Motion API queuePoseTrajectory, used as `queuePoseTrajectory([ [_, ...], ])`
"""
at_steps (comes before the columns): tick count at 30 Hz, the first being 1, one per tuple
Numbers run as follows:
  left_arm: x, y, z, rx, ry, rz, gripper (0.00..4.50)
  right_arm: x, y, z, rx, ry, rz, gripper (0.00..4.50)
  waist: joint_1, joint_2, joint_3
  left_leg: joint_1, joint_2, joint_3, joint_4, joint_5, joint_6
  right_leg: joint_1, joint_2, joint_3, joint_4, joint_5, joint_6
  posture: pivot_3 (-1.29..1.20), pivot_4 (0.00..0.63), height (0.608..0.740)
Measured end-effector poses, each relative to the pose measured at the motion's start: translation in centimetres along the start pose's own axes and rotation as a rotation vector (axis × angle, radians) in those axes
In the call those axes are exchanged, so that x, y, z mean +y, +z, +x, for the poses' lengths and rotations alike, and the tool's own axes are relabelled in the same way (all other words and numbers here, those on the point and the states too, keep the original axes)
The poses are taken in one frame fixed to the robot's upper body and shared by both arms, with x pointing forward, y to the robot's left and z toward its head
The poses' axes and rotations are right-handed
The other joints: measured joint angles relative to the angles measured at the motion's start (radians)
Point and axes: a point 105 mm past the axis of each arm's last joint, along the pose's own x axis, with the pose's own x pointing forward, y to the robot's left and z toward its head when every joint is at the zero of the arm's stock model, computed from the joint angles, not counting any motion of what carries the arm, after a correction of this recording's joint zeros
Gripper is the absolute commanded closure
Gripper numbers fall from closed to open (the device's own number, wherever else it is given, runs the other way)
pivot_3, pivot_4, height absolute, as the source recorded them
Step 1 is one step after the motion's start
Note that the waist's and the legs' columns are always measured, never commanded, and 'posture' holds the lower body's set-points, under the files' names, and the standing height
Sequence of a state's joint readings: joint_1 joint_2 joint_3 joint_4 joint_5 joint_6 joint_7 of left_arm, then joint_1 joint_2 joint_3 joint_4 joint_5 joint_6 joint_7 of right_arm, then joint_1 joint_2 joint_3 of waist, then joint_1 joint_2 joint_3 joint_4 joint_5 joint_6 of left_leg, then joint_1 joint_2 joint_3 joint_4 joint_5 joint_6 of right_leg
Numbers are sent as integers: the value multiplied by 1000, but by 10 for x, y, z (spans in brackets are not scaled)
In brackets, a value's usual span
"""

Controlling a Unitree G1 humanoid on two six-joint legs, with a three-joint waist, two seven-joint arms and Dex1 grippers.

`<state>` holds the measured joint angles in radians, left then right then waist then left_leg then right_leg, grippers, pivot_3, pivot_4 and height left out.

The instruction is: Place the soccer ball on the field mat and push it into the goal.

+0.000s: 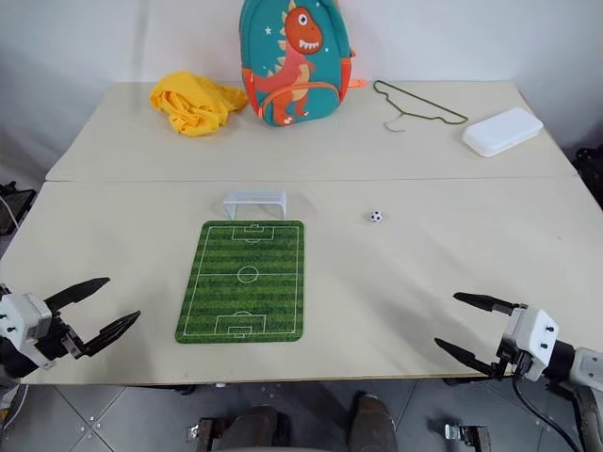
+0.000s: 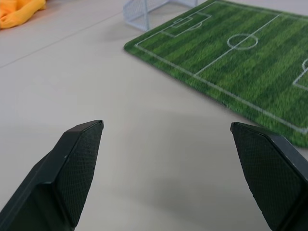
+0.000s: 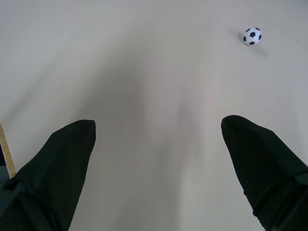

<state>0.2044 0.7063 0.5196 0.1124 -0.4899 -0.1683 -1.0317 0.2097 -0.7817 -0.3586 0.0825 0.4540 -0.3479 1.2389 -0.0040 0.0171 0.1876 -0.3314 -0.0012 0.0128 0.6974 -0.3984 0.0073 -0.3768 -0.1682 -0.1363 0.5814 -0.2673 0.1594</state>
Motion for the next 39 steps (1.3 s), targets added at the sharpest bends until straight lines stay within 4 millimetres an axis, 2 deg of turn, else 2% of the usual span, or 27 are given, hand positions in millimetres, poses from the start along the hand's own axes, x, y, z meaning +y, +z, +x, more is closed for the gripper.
queuePoseTrajectory([
  [4,-7,3,6,-13,-55,-39,0,-7,11,14,-48,-13,-10,70,2,0,0,0,1,0,0,-1,0,-1,1,1,0,0,0,0,150,740],
  [6,-8,13,12,-77,-89,-111,0,-17,21,27,-125,-77,25,70,3,0,0,-1,2,-2,2,0,0,-2,1,1,1,0,0,0,150,740],
  [8,-9,41,23,-203,-145,-171,0,-33,31,34,-208,-183,76,70,10,0,0,-2,2,-5,3,0,0,-3,1,2,2,0,-1,0,150,740],
  [10,-13,70,33,-293,-208,-185,0,-48,36,31,-241,-273,100,70,22,1,0,-2,1,-6,3,-1,0,-4,0,3,2,0,-1,0,150,740],
  [12,-19,83,39,-332,-244,-195,0,-60,33,23,-239,-345,117,70,25,1,0,-2,0,-4,2,-1,0,-4,1,3,2,0,-1,0,150,740],
  [14,-27,87,48,-355,-275,-217,0,-72,25,19,-233,-405,158,70,24,1,0,-2,0,-1,2,-1,0,-4,1,3,1,0,-1,0,150,740],
  [18,-33,82,54,-336,-298,-261,0,-85,24,30,-250,-420,205,70,9,1,0,-3,1,6,2,-1,0,-6,3,4,2,0,-1,0,150,740],
  [20,-33,83,56,-336,-306,-262,0,-94,30,46,-265,-402,228,70,-3,1,0,-3,2,8,2,-1,0,-7,3,6,2,0,-1,0,150,740],
  [23,-34,92,63,-365,-342,-225,0,-112,49,92,-224,-341,265,70,-19,1,0,-4,1,10,3,-1,0,-11,3,9,6,0,-1,0,150,740],
  [26,-35,94,67,-366,-363,-234,0,-116,57,121,-162,-313,283,70,-19,1,0,-7,1,10,1,-1,-1,-15,3,9,7,0,-1,0,150,740],
  [30,-40,97,76,-379,-393,-249,0,-113,54,161,-58,-291,341,70,-23,1,0,-10,1,11,2,-1,-1,-17,3,8,6,0,-1,0,150,740],
  [36,-46,94,80,-383,-401,-270,0,-104,42,194,45,-267,324,70,-25,1,0,-11,1,10,1,-1,-1,-17,3,8,6,0,-1,0,150,740],
  [39,-48,94,80,-382,-403,-270,0,-105,35,202,66,-276,328,708,-25,1,0,-10,1,10,1,-1,-1,-17,3,8,6,0,-1,0,150,740],
])
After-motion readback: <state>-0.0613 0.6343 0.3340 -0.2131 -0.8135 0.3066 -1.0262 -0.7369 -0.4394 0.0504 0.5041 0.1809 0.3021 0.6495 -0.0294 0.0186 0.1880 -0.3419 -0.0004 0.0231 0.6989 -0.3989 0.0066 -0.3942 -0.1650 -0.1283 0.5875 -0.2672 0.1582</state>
